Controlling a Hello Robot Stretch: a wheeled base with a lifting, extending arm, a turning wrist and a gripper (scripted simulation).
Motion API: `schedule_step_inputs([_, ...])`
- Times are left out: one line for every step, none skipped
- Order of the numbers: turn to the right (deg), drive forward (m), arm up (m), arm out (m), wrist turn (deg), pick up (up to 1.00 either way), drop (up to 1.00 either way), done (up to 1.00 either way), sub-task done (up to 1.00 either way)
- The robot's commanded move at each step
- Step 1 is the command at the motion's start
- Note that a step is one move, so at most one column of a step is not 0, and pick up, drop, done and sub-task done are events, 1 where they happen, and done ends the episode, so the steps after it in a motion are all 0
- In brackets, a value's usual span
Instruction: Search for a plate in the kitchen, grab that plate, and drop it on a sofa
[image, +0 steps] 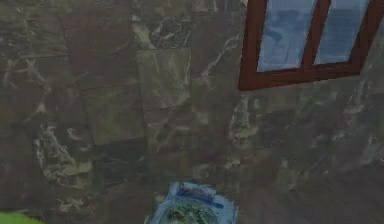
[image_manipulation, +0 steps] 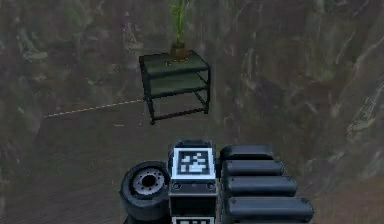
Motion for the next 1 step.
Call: schedule_step_inputs([45.0,0.0,0.0,0.0,0.0,0.0,0.0,0.0,0.0])
